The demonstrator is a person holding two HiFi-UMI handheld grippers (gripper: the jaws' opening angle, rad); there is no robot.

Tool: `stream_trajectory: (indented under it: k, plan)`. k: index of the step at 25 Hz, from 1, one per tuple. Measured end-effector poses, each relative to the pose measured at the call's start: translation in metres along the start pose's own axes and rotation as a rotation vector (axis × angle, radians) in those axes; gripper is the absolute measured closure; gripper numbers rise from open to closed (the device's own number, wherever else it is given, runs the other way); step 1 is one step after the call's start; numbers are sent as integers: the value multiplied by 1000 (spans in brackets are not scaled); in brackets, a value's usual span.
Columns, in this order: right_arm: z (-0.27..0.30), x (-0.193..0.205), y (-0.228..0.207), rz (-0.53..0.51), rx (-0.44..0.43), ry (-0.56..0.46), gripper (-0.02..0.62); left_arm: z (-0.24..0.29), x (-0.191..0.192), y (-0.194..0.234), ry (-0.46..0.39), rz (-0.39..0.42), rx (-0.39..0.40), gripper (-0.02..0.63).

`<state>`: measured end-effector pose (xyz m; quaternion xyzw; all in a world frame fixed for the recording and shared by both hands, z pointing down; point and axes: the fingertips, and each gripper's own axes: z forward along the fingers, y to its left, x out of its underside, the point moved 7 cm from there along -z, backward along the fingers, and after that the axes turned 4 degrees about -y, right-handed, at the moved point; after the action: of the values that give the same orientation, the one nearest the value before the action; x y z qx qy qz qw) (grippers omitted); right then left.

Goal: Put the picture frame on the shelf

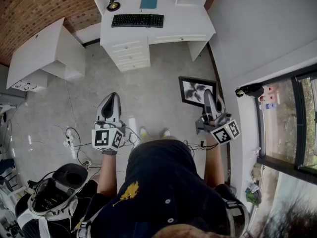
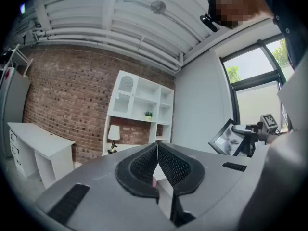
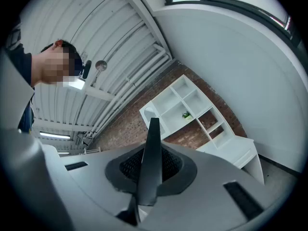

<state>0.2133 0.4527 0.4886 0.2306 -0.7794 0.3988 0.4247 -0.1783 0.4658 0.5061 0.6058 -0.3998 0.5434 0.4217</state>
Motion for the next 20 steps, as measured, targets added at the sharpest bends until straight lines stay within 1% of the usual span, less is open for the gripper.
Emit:
stream_trajectory:
  k: [4,9,13,20]
  plan:
    - [-9,-8,-1,-3,-10,2,569,-4,-5,-11,-12,12,-22,584]
    - [-11,-17,-9,-31,-19,8,569,0,-9,-23,-17,65,-55,588]
    - [-9,-23,-13,-48,-43,18,569,1,-8,-33,-15,69,-64,588]
    - [-10,-36,-28,-88,-57,26,569,8,-6,-53,-17,80,-99,588]
